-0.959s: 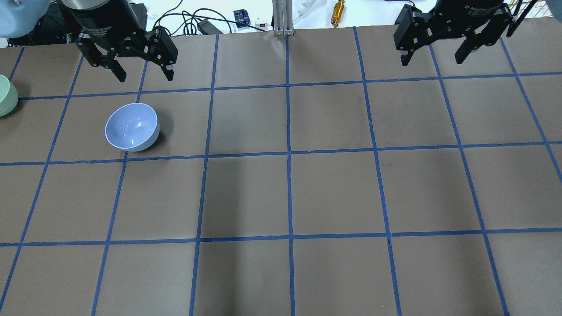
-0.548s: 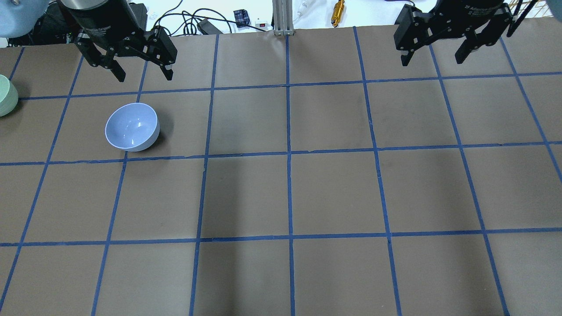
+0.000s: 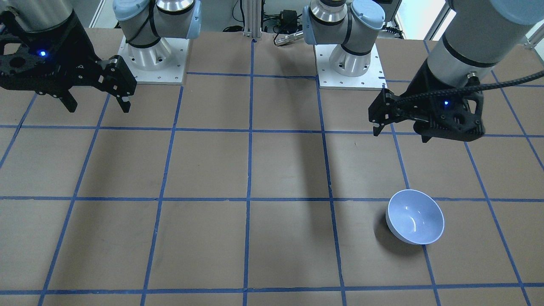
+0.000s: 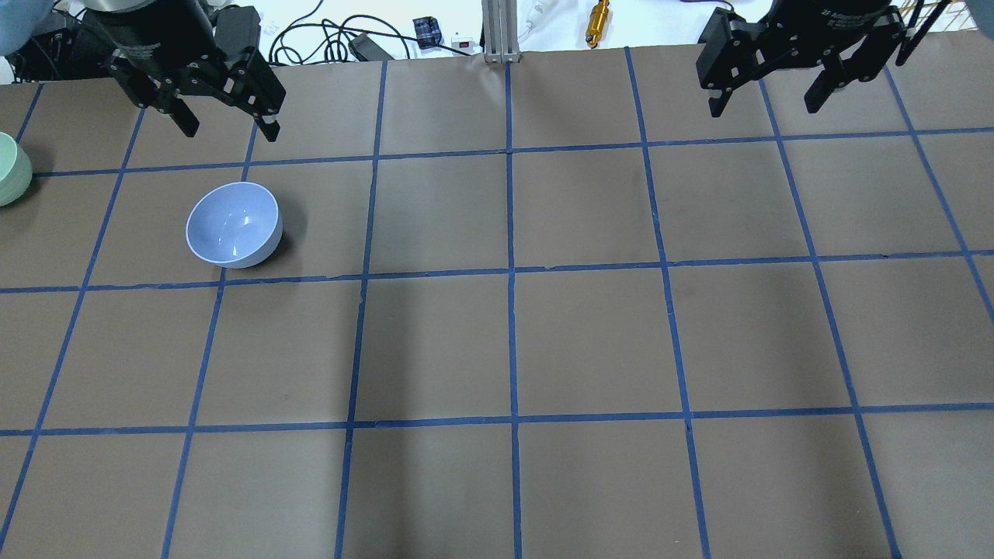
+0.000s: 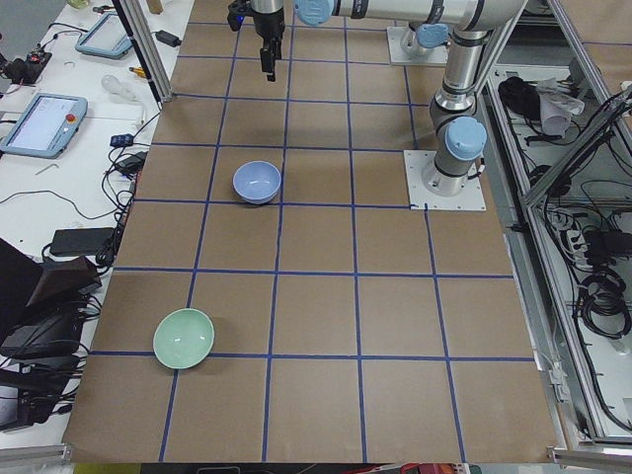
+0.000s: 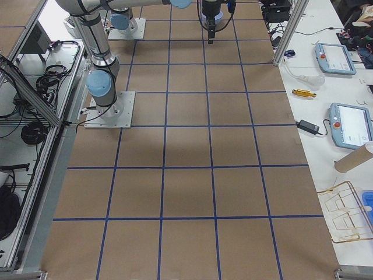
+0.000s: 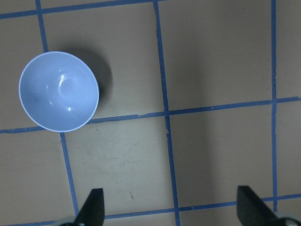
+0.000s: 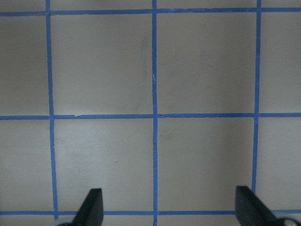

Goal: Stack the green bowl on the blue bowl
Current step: 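Raise the left gripper and swing it away from the light blue bowl, then move the left gripper down to the pale green bowl at the table edge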

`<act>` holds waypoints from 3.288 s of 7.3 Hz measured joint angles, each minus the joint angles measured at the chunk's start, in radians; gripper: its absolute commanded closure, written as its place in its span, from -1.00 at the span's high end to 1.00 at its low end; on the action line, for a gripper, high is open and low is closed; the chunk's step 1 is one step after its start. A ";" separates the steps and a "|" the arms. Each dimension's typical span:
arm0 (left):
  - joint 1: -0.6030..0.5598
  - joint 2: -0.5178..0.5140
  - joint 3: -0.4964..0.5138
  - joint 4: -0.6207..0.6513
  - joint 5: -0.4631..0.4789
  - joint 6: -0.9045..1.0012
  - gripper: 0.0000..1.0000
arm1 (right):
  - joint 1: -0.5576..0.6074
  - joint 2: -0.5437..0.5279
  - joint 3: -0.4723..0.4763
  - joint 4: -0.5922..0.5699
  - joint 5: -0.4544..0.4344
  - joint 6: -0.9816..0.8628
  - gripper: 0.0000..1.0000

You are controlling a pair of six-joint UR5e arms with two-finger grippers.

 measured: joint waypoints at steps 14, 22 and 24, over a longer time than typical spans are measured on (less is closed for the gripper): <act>0.684 -0.757 0.601 0.301 0.061 1.747 0.95 | 0.000 -0.001 0.000 0.000 -0.002 -0.001 1.00; 0.733 -0.921 0.681 0.306 -0.064 2.046 0.66 | 0.000 0.000 0.000 0.000 -0.001 -0.002 1.00; 0.733 -0.937 0.682 0.333 -0.066 2.045 0.22 | 0.000 0.000 0.000 0.000 -0.001 -0.001 1.00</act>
